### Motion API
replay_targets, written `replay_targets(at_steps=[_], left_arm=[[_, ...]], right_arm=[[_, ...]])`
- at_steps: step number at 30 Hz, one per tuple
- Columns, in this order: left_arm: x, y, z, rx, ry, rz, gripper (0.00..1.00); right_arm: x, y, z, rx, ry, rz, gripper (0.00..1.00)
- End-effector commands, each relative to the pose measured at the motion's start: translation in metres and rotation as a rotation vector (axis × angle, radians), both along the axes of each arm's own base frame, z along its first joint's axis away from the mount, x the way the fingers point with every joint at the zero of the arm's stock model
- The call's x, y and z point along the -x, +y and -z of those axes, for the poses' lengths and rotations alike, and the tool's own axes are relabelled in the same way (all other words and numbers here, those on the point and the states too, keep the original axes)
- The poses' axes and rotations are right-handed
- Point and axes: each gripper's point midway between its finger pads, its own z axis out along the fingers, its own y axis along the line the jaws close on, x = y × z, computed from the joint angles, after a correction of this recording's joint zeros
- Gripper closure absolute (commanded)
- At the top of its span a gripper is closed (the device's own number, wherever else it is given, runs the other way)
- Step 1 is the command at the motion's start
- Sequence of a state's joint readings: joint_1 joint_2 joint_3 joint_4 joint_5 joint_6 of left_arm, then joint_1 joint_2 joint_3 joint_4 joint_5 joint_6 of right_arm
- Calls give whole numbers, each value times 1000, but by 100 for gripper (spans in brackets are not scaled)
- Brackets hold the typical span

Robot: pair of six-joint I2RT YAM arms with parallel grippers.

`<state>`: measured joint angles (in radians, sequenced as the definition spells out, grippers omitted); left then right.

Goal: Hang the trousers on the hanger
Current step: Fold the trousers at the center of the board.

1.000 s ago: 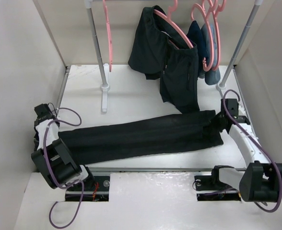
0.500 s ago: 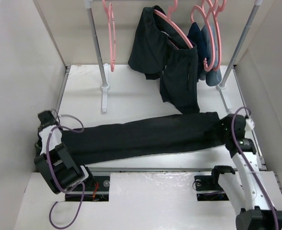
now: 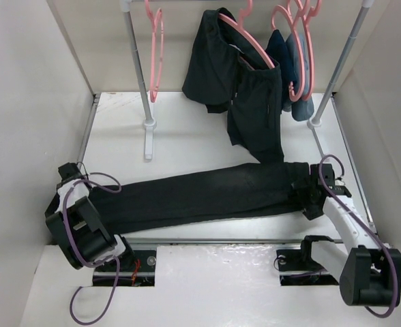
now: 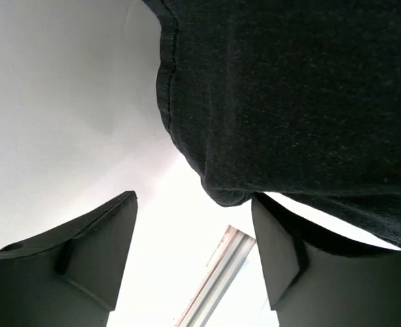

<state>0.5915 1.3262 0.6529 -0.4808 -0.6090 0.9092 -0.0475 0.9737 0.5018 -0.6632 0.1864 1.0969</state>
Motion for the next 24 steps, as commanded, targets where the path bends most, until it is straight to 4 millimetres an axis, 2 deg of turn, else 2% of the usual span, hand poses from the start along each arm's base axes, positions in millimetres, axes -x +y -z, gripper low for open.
replay_targets(at_steps=[1,3,5,6,7,8,10,11,14,15,17,18,20,22,24], left_arm=[[2,-1,-6,6,-2,2,34],[4,0,-6,7,4,0,34],[1,0,-14,9,-16,-5,34],[-3,0,-21,32,-53,-17,34],[-11,2,-26,35,-87,-10,34],[-11,-2,-30,59,-96,-12,33],[-20,-2,-42,75,-134,0,33],[-18,-7,-41,108,-126,5,33],[-13,-11,-44,124,-106,29,30],[-12,-12,-44,132,-92,36,29],[-16,-12,-47,138,-112,54,27],[-20,-18,-44,183,-132,68,27],[-21,-36,-34,318,-110,81,27],[-14,-58,-20,455,-71,79,27],[4,-70,-1,512,7,80,25]], right_arm=[[-24,3,-8,-27,-69,3,0],[-28,6,2,-53,-43,0,2],[-24,7,14,-59,1,0,17],[-22,4,21,-33,29,-35,48],[-21,4,21,-26,33,-50,67],[-23,-1,20,-14,23,-35,81],[-23,-7,19,18,19,-35,100],[-22,-14,19,57,25,-31,100],[-28,-33,-6,177,-18,-41,100],[-37,-39,-27,217,-57,-39,100],[-33,-53,-57,301,-87,-33,100],[-33,-64,-73,363,-107,-9,100],[-36,-72,-109,421,-182,5,100],[-40,-73,-128,438,-228,-3,100],[-41,-71,-133,436,-245,-13,100]])
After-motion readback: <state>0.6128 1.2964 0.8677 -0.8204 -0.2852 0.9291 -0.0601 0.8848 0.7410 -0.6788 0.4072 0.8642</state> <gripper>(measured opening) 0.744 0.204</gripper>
